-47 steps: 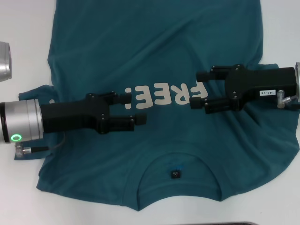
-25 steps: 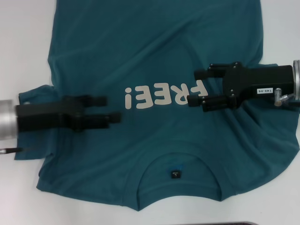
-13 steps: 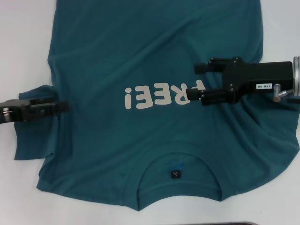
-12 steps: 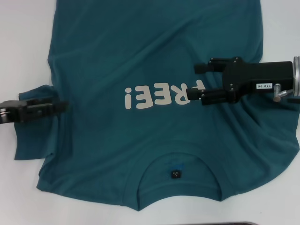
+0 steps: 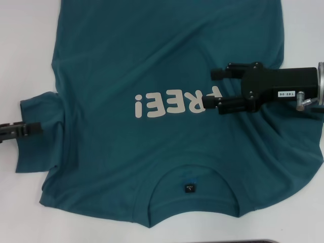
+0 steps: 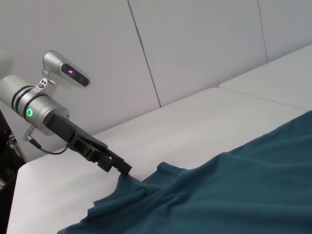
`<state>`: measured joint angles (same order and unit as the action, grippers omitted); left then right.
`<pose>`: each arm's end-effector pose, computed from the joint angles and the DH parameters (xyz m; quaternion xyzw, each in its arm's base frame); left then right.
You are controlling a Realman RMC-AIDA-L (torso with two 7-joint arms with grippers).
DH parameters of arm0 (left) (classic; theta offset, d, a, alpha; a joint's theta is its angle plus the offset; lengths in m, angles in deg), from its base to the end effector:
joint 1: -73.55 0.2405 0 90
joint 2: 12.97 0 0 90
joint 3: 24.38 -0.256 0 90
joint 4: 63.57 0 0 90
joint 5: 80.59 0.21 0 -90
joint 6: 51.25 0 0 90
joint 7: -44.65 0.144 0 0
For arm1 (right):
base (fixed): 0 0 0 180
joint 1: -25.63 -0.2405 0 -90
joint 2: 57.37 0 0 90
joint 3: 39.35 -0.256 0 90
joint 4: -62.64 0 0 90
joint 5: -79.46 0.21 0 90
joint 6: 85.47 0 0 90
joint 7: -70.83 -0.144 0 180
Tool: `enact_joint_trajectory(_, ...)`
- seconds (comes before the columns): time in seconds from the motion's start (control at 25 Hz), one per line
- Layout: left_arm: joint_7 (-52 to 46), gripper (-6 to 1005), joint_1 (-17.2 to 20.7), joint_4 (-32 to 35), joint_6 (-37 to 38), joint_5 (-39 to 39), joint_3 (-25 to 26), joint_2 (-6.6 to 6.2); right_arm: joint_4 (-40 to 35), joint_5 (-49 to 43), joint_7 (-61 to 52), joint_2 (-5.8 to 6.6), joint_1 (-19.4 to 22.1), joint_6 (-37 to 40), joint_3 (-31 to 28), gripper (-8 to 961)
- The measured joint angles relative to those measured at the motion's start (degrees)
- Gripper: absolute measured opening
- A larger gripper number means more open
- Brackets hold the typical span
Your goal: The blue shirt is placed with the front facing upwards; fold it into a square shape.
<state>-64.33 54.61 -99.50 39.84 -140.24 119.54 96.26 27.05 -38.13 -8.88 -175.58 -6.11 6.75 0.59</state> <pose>-0.3651 0.2705 0.0656 -0.8118 -0.5362 -0.1875 0.1355 0.2592 0.3242 -0.0058 -0.9466 0.2129 0.2275 0.0822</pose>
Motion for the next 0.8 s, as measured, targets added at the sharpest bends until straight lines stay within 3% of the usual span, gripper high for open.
enact_joint_trajectory(0.4,-0.5,828,0.4,-1.0,0.3,4.3,4.8,-0.88,0.1,0.0,0.0,0.0,0.0,-0.1,0.0,915)
enact_joint_trajectory(0.8,-1.0,827,0.1,-1.3,-1.0,6.6,4.4,0.26,0.0,0.0,0.0,0.0,0.1,0.0,-0.5,915)
